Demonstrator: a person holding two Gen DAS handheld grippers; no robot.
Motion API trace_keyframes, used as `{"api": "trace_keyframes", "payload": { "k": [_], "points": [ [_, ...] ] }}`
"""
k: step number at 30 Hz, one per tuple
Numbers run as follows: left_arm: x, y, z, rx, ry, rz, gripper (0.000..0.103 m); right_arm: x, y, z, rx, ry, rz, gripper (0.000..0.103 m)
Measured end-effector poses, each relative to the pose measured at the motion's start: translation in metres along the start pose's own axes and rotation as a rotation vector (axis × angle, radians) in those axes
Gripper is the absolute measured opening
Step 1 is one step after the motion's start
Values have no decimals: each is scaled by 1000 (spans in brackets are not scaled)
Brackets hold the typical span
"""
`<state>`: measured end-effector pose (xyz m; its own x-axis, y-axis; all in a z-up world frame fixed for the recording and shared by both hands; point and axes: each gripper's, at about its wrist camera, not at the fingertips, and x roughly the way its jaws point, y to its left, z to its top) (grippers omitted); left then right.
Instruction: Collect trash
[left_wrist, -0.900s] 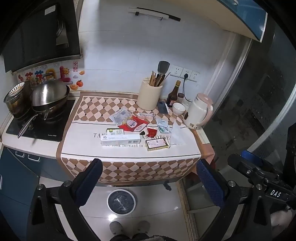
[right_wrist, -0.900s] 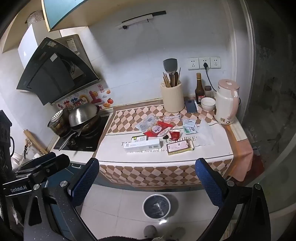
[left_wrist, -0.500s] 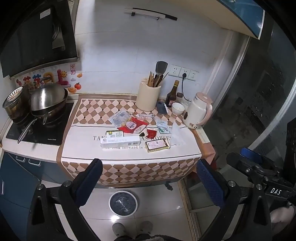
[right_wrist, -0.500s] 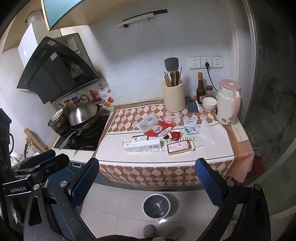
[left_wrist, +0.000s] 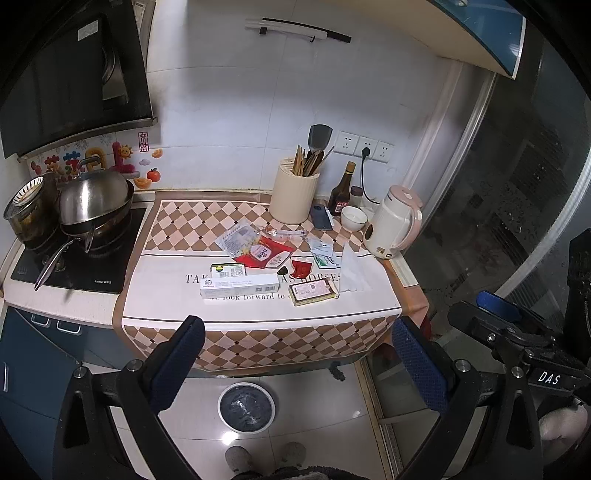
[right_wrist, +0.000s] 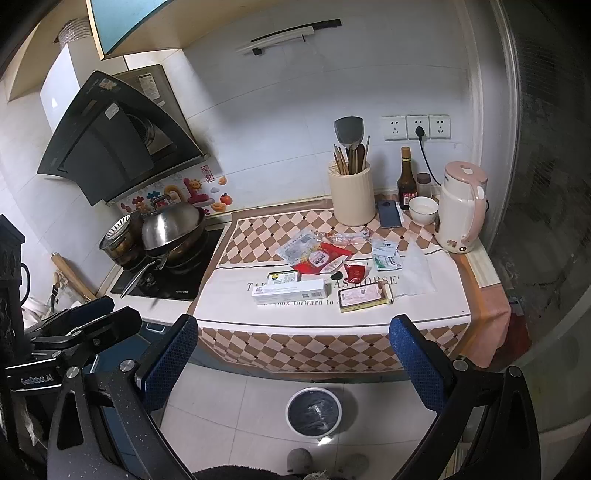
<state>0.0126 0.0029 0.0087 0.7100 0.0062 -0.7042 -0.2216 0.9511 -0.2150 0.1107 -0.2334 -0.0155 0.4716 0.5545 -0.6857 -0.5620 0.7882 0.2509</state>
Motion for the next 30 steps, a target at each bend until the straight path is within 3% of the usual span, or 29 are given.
{"api": "trace_keyframes", "payload": {
  "k": [30],
  "points": [
    [5, 2, -6, -7, 7, -77, 103, 2, 10, 4, -2, 3, 7, 103]
  ]
}}
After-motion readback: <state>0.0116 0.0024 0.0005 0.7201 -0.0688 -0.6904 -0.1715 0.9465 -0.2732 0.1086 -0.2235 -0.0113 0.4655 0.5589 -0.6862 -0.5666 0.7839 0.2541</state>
